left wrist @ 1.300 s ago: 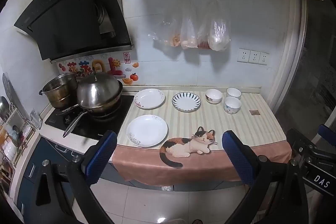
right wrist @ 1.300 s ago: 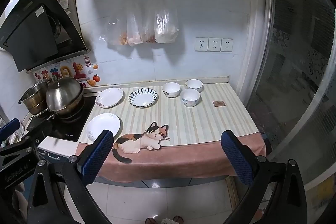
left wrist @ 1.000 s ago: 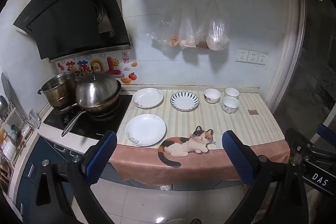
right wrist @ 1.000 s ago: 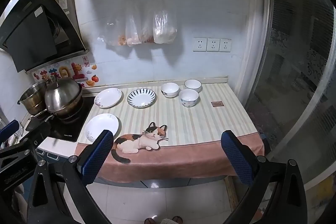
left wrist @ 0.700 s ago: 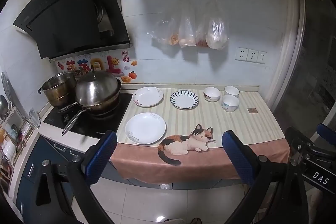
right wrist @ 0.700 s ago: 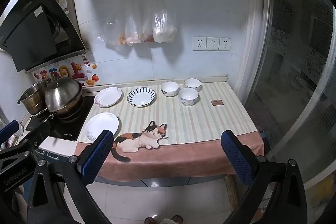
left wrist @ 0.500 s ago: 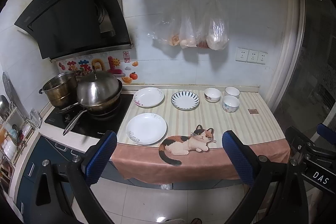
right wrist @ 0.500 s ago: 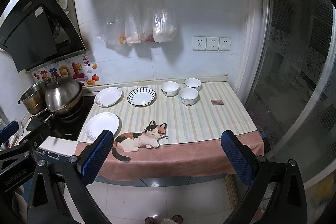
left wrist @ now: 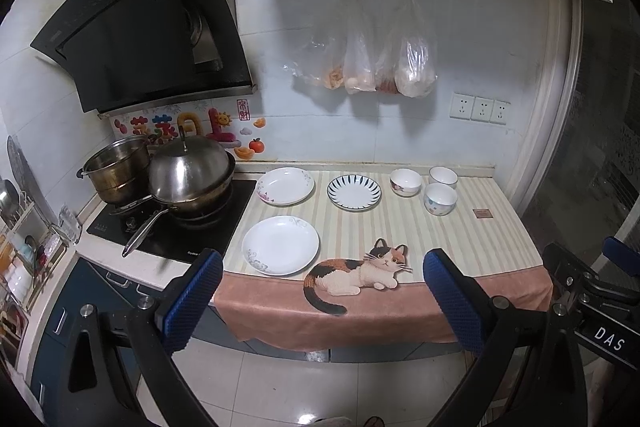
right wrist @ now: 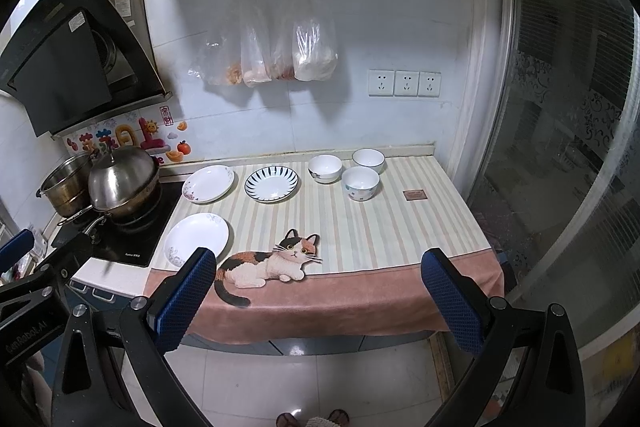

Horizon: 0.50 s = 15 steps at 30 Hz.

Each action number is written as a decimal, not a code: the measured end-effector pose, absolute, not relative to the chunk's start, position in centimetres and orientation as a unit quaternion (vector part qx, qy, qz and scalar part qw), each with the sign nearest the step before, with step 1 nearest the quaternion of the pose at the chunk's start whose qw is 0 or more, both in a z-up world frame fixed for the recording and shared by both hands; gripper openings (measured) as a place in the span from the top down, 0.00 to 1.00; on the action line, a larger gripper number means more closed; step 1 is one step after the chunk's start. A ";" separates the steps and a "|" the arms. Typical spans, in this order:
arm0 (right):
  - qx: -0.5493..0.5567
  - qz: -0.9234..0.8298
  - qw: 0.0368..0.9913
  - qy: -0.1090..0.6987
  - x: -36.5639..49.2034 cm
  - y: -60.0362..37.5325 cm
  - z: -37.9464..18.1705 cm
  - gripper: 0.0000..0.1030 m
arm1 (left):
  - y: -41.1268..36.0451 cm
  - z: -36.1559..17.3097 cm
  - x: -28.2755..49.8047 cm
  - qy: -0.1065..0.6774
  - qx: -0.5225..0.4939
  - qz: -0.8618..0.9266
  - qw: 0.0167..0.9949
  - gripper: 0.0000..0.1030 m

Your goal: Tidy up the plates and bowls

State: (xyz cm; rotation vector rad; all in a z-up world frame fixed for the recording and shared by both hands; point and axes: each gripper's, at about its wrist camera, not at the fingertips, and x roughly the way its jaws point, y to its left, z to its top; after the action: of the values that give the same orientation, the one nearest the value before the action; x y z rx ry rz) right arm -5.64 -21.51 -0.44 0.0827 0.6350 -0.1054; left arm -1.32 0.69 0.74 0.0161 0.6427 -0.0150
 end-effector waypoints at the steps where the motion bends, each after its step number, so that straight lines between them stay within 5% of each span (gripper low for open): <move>1: 0.041 -0.052 0.948 0.312 -5.7 -21.5 -0.4 0.00 | 0.6 0.7 -1.2 0.316 0.008 -0.007 0.949 0.00; 15: 0.042 -0.051 0.948 0.311 -5.7 -21.4 -0.3 0.00 | 1.1 1.2 -1.3 0.316 0.009 -0.005 0.949 0.00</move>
State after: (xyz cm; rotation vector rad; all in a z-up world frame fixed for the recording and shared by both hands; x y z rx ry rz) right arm -5.72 -21.39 -0.32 0.0864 0.6325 -0.1039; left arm -1.30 1.12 1.15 0.0182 0.6435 -0.0093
